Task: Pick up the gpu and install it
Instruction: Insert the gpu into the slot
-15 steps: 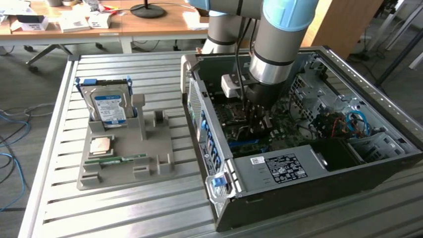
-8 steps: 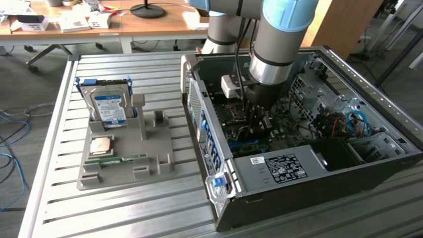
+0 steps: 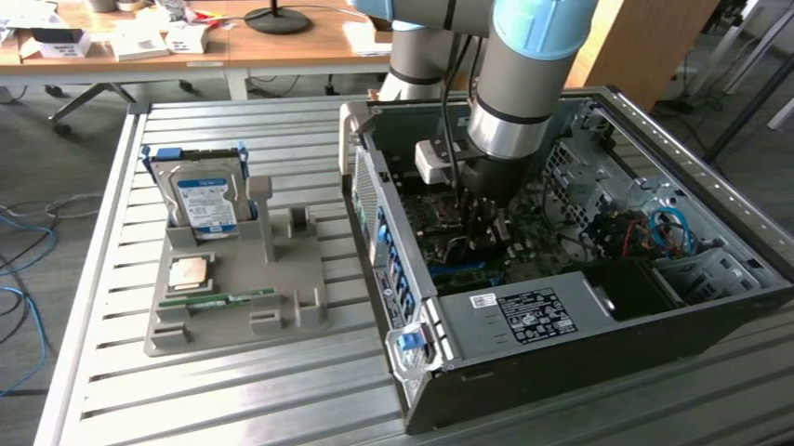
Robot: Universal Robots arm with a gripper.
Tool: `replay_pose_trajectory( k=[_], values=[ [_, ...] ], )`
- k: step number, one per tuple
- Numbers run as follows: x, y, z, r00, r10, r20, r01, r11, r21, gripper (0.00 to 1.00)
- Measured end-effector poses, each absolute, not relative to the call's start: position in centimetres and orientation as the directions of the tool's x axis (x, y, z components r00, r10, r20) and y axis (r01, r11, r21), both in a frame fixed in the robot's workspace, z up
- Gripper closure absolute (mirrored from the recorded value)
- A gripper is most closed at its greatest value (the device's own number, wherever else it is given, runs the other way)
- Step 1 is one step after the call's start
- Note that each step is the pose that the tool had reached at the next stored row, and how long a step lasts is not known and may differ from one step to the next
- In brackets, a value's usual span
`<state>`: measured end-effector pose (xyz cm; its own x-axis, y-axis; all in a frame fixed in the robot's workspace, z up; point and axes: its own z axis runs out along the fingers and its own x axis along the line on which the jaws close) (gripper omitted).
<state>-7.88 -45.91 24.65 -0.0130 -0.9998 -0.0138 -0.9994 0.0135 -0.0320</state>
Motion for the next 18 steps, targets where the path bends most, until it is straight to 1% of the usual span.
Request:
replay_pose_trajectory(
  k=[4, 5, 11, 18],
  values=[
    [-7.9, -45.9, 24.7, -0.013, -1.000, -0.014, -0.999, 0.013, -0.032, 0.73],
    [-7.9, -45.9, 24.7, -0.013, -1.000, -0.014, -0.999, 0.013, -0.032, 0.67],
    [-7.9, -45.9, 24.8, -0.013, -1.000, -0.014, -0.999, 0.014, -0.032, 0.67],
    [-7.8, -45.9, 26.0, -0.013, -1.000, -0.014, -0.999, 0.013, -0.032, 0.67]
  ],
)
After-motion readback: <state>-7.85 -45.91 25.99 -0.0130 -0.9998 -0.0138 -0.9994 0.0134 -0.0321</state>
